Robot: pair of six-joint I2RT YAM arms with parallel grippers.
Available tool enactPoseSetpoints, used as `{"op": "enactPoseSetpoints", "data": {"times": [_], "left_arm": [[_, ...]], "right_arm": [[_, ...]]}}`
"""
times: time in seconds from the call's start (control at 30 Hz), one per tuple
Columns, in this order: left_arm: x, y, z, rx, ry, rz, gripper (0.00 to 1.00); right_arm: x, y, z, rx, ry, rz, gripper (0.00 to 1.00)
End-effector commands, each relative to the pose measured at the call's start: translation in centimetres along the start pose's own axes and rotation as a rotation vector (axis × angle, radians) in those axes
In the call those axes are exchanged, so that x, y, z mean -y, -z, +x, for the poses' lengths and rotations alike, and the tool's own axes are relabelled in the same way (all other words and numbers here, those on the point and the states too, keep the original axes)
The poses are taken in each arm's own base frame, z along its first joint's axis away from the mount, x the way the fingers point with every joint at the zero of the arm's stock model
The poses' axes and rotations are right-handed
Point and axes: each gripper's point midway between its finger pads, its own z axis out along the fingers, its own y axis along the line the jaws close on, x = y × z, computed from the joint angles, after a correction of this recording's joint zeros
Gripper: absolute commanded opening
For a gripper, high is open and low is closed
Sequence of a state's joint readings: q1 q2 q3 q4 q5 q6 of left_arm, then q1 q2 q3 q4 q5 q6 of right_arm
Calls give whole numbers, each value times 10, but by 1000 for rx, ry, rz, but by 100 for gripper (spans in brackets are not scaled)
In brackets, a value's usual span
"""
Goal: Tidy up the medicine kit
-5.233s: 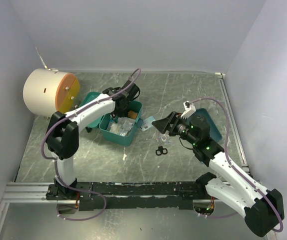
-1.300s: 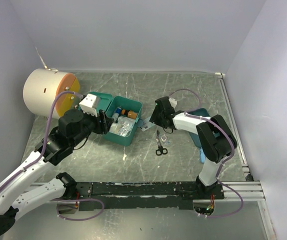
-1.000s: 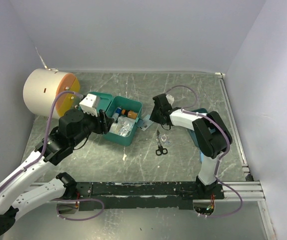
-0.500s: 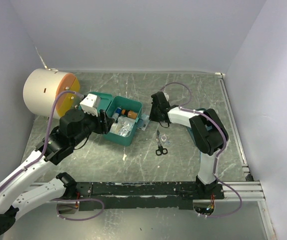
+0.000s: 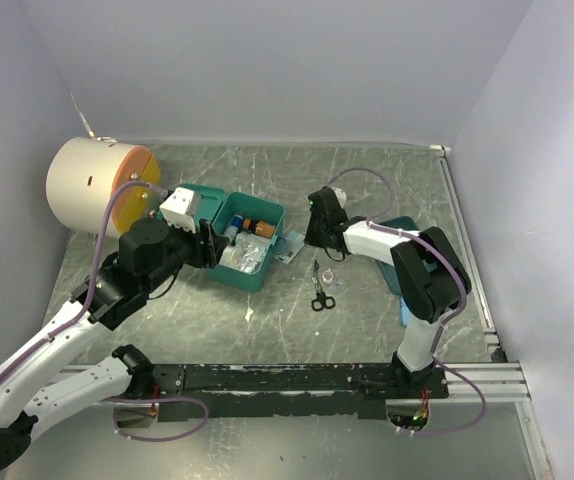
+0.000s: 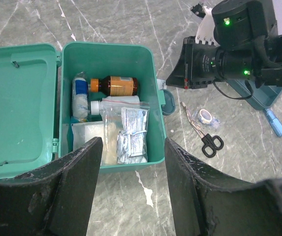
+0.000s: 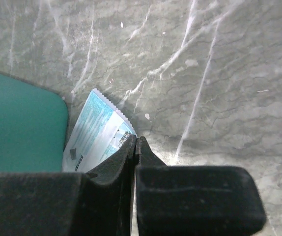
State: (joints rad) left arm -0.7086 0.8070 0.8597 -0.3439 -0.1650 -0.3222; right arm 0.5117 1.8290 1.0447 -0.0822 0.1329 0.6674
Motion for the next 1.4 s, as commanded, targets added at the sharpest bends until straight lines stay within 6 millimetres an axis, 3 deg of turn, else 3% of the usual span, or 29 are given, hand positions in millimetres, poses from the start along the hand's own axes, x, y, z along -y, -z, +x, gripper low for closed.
{"op": "enactPoseSetpoints", "data": {"times": [0.0, 0.17, 0.3, 0.37, 0.53, 0.67, 0.9, 1.0, 1.17, 1.37], "left_arm": [[0, 3, -17, 52, 12, -10, 64], [-1, 3, -17, 51, 14, -15, 65], [-2, 1, -16, 48, 13, -17, 65], [-2, 1, -15, 46, 12, -20, 65], [-1, 0, -16, 49, 15, -17, 65], [-3, -1, -15, 46, 12, -27, 65], [-6, 2, -17, 60, 17, -43, 65], [-8, 2, -19, 68, 17, -52, 66], [-8, 1, -17, 57, 15, -57, 65], [-7, -1, -15, 49, 21, -50, 66]], "right_arm": [[11, 14, -9, 36, 10, 64, 0], [16, 20, -11, 40, 7, 104, 0], [21, 19, -9, 32, -5, 164, 32], [15, 17, -4, 7, -18, 137, 40], [-8, 10, 5, -30, -78, 73, 45], [-11, -3, 5, -42, -96, 117, 45], [13, -9, 2, -13, -36, 282, 43], [23, -18, 10, -42, 1, 333, 39], [30, -30, 26, -99, 52, 347, 24], [27, -26, 21, -75, 52, 307, 0]]}}
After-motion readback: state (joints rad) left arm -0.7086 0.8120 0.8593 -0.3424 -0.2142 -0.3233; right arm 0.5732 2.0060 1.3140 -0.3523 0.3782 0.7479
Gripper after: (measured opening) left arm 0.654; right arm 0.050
